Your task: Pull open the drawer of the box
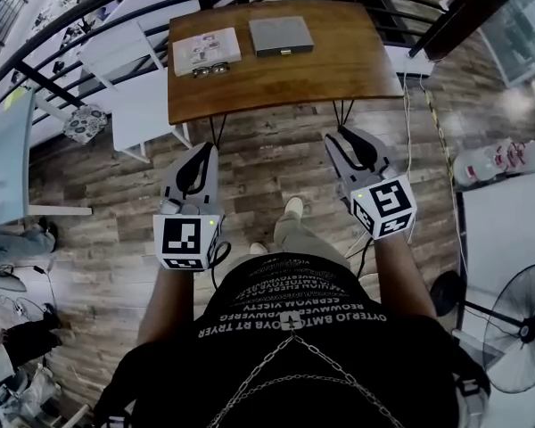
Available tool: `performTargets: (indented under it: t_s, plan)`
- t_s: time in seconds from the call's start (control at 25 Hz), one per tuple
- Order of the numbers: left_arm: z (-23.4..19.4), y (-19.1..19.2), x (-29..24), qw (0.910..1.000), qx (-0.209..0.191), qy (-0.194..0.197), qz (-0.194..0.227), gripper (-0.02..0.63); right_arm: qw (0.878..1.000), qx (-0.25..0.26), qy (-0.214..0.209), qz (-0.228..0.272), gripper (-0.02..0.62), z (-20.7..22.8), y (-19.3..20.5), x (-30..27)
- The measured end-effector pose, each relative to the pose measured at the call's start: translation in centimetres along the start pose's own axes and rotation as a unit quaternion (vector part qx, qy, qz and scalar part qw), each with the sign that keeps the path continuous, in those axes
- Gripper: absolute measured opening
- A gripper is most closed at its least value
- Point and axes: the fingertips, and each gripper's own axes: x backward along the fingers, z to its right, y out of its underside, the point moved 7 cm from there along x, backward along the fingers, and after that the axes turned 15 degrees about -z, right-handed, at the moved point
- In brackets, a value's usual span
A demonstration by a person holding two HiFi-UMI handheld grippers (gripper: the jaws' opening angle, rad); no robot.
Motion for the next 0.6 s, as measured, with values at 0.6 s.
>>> performTargets:
  t_s: [0.6]
  plan:
    - [-0.5, -2.5, -7.1, 0.9999, 0.011, 0.002, -0.009, 0.006, 1.0, 0.001, -0.01, -0.004, 0.106, 6.3, -1.7, -4.7]
